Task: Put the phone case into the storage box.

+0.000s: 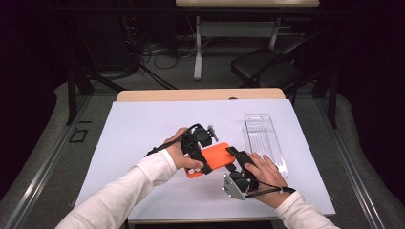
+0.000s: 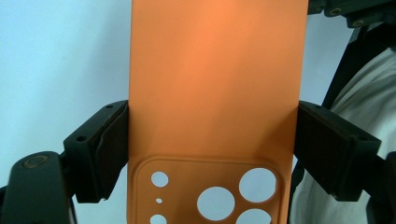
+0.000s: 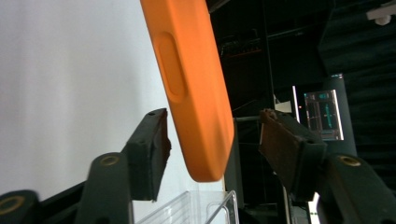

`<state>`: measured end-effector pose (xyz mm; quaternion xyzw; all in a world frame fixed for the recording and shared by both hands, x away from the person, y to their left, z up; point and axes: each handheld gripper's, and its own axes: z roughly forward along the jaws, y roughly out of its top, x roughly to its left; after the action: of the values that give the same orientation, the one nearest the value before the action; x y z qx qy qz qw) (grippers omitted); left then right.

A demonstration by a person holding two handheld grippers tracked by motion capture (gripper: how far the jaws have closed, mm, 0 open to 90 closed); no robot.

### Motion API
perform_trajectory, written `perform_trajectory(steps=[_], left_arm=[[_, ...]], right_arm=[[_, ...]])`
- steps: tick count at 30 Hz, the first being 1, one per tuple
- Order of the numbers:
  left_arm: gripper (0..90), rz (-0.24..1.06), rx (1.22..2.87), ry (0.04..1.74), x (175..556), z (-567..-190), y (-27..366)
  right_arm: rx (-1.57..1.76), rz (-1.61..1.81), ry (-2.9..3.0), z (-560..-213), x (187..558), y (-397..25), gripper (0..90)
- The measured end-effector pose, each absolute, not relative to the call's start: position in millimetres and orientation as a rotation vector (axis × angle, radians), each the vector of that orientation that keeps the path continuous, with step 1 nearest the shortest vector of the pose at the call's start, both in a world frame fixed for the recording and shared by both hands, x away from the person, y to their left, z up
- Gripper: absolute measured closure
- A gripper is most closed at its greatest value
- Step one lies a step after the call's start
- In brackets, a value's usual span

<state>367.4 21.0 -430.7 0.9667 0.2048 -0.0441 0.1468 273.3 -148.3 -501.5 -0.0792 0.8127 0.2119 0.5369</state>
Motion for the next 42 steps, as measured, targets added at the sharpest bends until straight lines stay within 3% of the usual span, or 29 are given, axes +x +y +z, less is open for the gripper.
perform_trajectory(steps=[42], left_arm=[[15.8,-0.159,2.799,0.511,356.6,-426.4,7.3]], right_arm=[[-0.313,0.37,1.783,-516.3,269.6,-139.9,64.2]])
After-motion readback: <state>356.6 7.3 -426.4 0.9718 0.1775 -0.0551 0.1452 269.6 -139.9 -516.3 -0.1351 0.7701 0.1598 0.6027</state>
